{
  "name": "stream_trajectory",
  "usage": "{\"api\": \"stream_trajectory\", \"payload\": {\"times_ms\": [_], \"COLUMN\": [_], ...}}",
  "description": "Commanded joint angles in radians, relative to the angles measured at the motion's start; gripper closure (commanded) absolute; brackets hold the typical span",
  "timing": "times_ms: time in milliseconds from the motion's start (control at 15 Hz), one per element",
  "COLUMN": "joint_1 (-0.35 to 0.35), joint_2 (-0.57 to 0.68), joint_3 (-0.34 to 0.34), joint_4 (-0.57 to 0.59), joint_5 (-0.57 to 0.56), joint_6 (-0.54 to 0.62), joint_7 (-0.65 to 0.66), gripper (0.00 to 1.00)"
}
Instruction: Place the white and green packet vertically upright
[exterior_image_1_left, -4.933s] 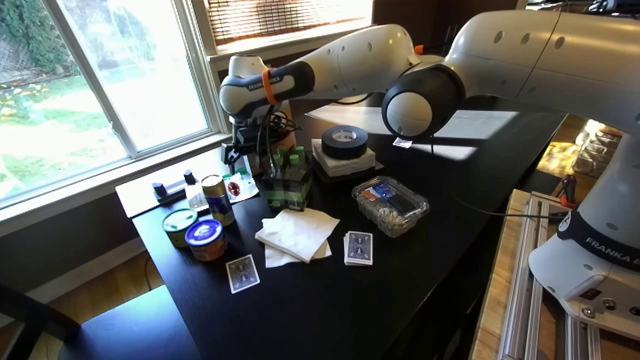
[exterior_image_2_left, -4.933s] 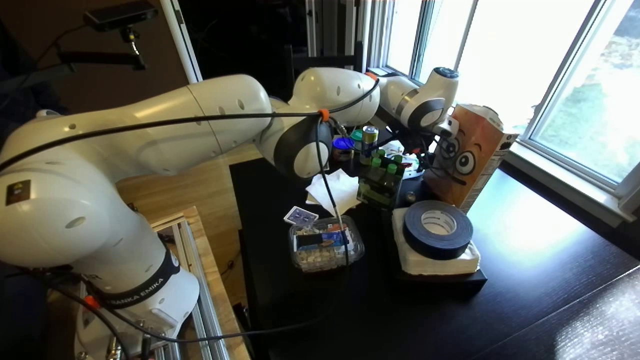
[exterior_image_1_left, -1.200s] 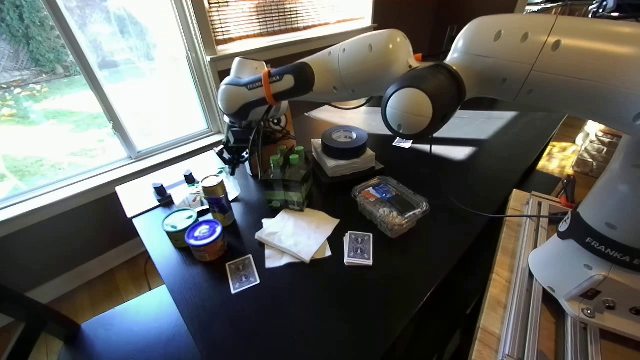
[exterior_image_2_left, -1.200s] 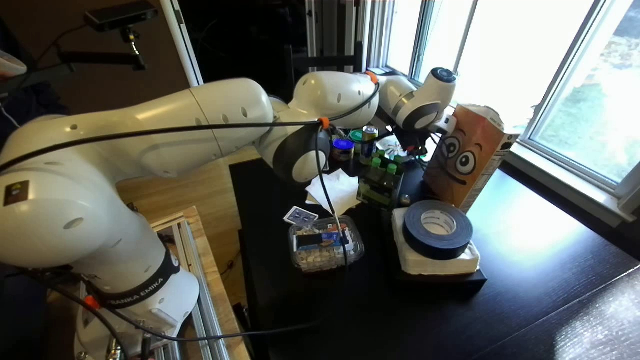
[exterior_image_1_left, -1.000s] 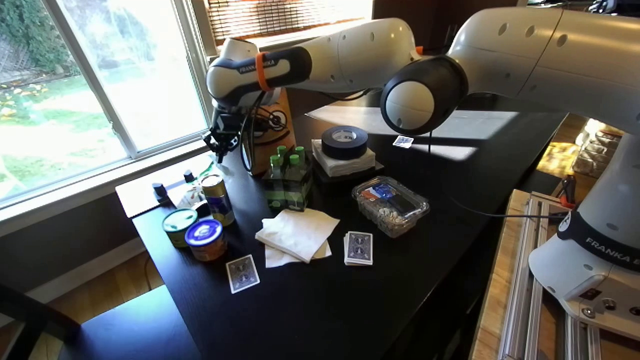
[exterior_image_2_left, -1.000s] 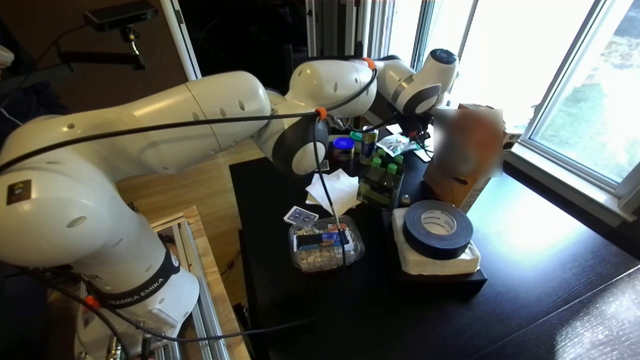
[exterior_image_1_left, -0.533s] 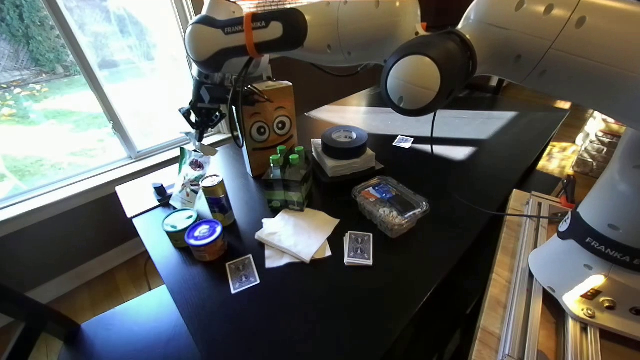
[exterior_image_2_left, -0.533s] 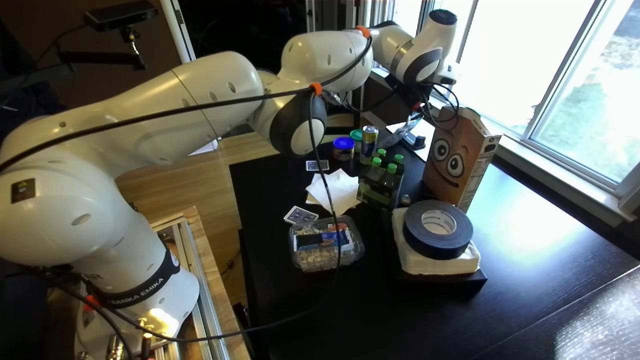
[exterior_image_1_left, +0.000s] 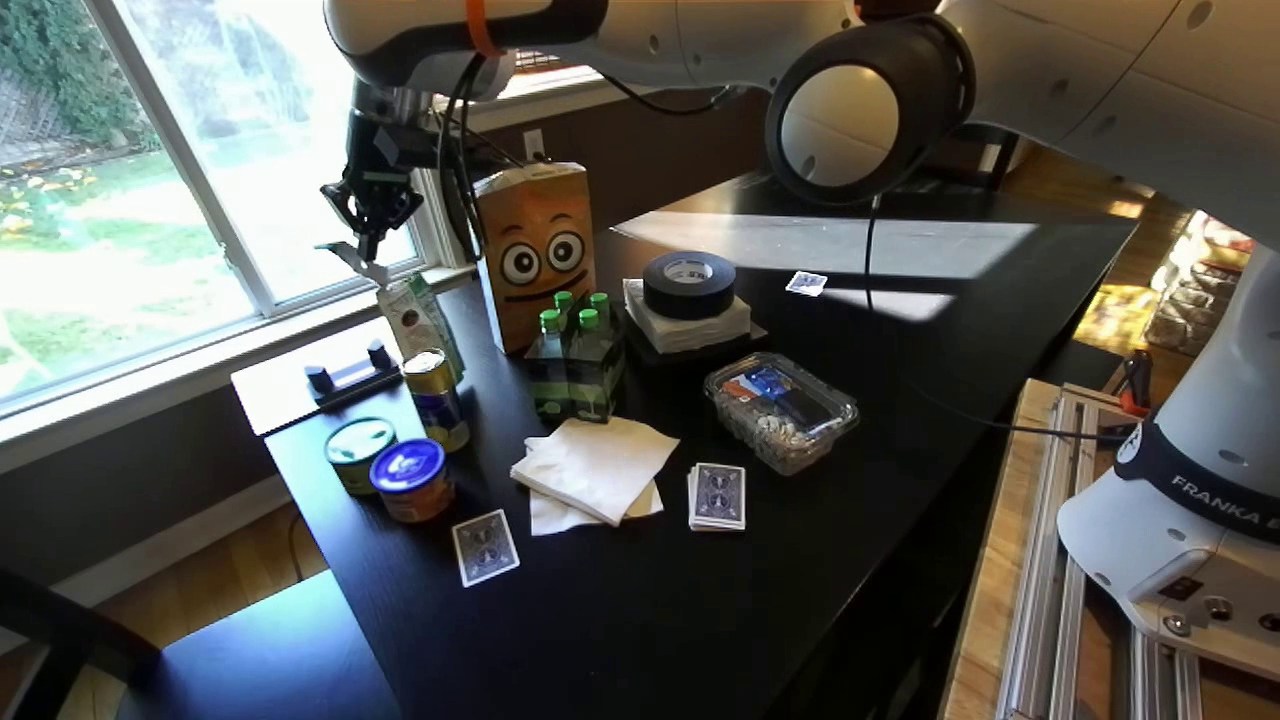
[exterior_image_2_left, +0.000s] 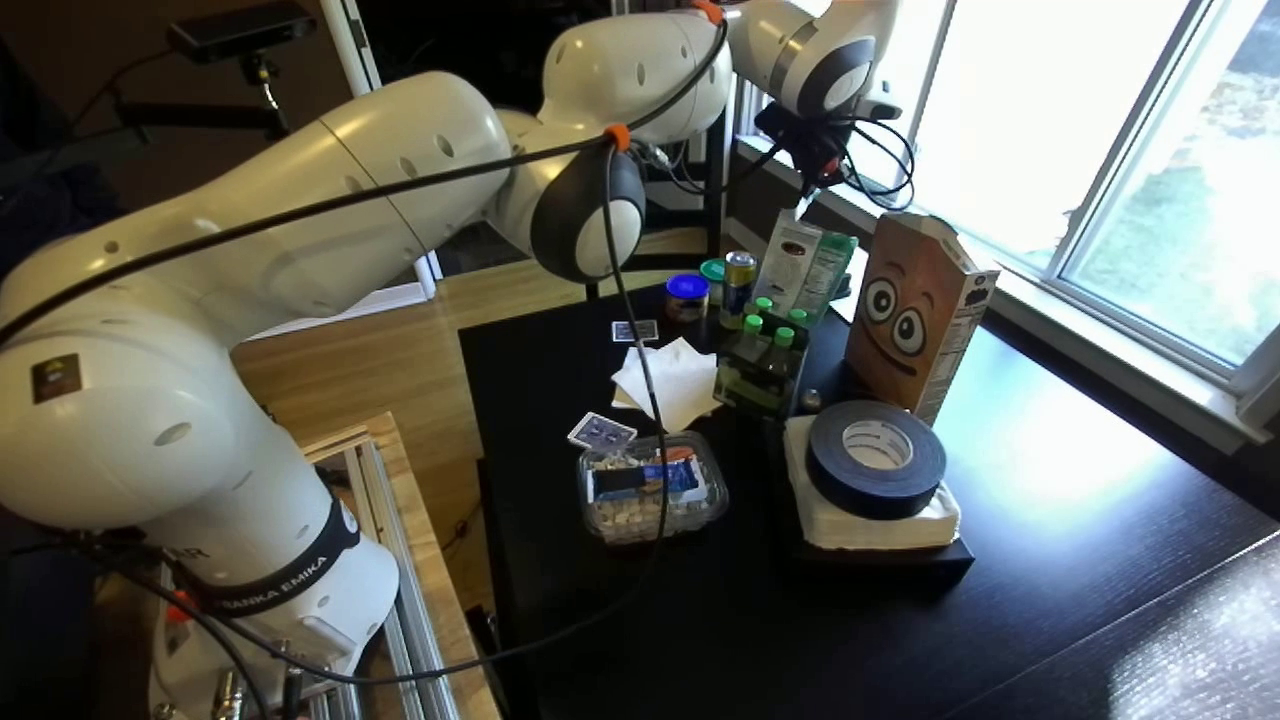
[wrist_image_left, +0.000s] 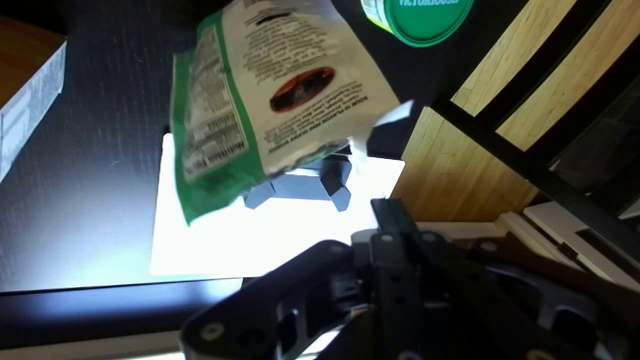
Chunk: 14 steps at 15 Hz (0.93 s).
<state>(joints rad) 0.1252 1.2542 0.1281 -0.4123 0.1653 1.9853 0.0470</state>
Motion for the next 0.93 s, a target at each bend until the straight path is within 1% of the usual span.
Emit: {"api": "stream_trajectory", "payload": {"times_ms": [0, 867], "joint_1": [0.006, -0.032], "joint_2": [-0.044, -0.037], "joint_3": [0.002, -0.013], "joint_4": [-0.021, -0.039], "joint_5": [-0.016, -0.008], "joint_6": [-0.043, -0.052], "joint_7": [-0.028, 0.016], "gripper": [1.0, 1.0]}}
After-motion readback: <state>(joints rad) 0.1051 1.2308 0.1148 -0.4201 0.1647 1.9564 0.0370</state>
